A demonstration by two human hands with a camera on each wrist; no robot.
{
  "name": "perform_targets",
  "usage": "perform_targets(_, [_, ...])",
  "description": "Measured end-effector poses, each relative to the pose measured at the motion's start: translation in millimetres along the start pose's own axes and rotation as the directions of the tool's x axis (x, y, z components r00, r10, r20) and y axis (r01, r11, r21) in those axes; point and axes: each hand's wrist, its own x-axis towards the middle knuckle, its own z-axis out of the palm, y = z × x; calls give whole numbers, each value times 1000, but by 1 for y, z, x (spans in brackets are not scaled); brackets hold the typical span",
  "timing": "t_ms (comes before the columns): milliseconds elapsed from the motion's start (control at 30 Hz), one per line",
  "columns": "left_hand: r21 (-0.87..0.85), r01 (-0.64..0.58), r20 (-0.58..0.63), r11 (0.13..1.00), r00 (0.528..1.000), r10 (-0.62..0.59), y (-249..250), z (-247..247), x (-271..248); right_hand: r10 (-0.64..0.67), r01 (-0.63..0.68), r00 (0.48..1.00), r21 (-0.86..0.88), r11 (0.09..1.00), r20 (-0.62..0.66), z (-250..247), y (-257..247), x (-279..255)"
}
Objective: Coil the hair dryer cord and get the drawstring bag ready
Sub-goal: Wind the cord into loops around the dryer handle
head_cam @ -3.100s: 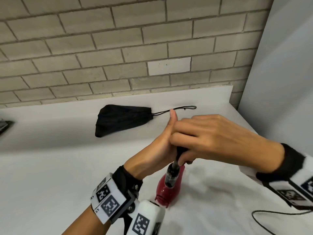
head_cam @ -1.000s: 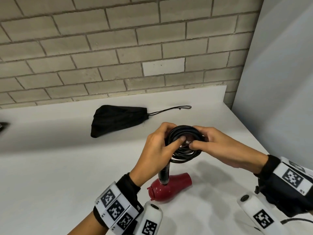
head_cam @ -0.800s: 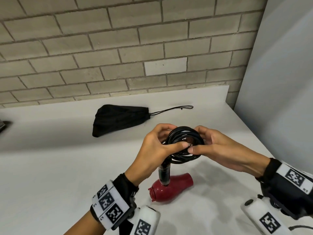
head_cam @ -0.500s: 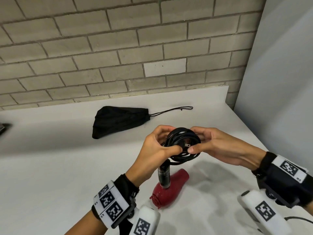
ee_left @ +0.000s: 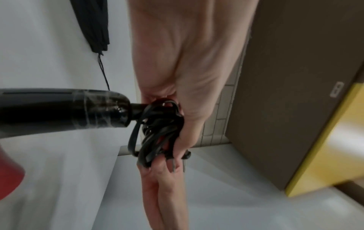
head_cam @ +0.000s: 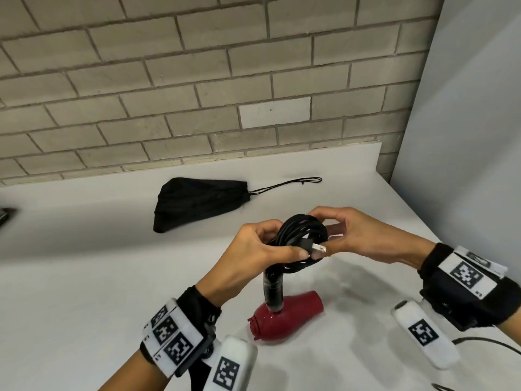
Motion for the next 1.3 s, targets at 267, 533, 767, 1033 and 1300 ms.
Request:
perform_targets(267, [-30, 4, -31, 1000, 1000, -5, -6, -5, 9, -95, 88, 995, -226, 970, -21, 15, -8, -6])
perform_targets(533, [-7, 38, 115, 999, 993, -37, -4, -1, 11, -170, 111, 973, -326, 939, -157, 14, -13, -6])
perform_targets(767, [140, -19, -16, 990, 1000, 21, -6, 1, 9, -146, 114, 984, -266, 957, -104, 7, -4, -15])
perform_targets(1033, [-1, -105, -167, 994, 981, 103, -15, 8, 10, -255, 202, 952, -278, 939, -169, 25, -1, -23])
perform_targets(1300, [191, -175, -181, 966, 961, 210, -13, 10, 7, -282, 212, 944, -338, 917, -173, 28, 4, -19])
